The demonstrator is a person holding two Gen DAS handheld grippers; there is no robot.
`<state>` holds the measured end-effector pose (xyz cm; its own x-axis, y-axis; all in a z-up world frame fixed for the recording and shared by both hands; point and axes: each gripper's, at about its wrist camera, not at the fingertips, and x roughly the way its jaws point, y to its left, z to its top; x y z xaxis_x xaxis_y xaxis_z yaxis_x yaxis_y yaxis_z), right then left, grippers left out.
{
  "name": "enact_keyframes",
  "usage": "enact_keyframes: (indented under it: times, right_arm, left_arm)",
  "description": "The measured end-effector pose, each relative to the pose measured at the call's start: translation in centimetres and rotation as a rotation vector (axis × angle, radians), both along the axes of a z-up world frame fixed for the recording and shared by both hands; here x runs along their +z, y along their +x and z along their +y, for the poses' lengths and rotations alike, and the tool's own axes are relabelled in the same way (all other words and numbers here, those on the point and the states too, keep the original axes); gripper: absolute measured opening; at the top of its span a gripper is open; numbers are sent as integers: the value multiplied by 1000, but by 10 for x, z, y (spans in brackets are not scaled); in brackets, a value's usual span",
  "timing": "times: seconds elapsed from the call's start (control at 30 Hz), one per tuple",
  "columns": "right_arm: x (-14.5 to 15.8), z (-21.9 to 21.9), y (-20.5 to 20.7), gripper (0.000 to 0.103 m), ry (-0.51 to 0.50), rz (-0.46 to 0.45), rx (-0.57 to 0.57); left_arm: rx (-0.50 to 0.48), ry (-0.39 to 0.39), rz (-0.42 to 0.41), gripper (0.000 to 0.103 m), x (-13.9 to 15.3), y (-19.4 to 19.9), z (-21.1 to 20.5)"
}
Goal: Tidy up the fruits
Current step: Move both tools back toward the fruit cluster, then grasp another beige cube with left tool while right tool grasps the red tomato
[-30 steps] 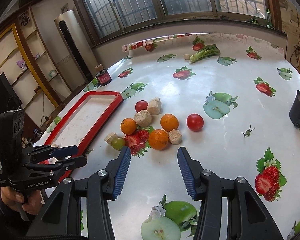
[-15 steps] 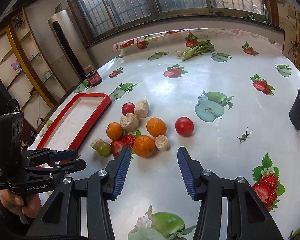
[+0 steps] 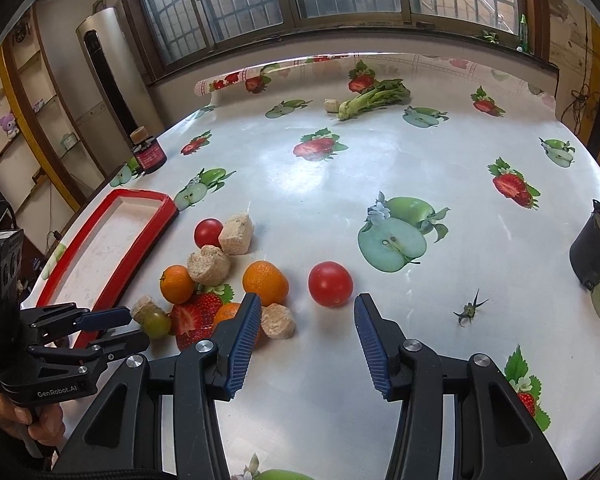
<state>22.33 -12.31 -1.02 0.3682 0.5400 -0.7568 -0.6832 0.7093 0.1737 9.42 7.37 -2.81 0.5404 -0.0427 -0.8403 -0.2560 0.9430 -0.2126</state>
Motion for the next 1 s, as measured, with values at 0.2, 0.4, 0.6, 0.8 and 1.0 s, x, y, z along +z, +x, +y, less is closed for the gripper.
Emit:
enact_keyframes:
  times: [0.2,0.4,0.6,0.8,1.0]
  right_arm:
    - [-4,-6,12,50,15,17,-31]
    - [-9,-8,18,50,13,33,-39]
    - [-20,-1,26,50,-13,44,-44]
    - [-32,12,37,43,-18,72,-30]
    - [-37,23,33,31,-11,99,10]
  left_arm:
    - [6,-4,-11,43,2,-8,15]
    - [6,22,12,43,-4,2,21]
    - [-6,34,-4,38,-3,16,23]
    - [-32,76,32,21,-10,22,19]
    - [-45,49,21,21,-10,16,20]
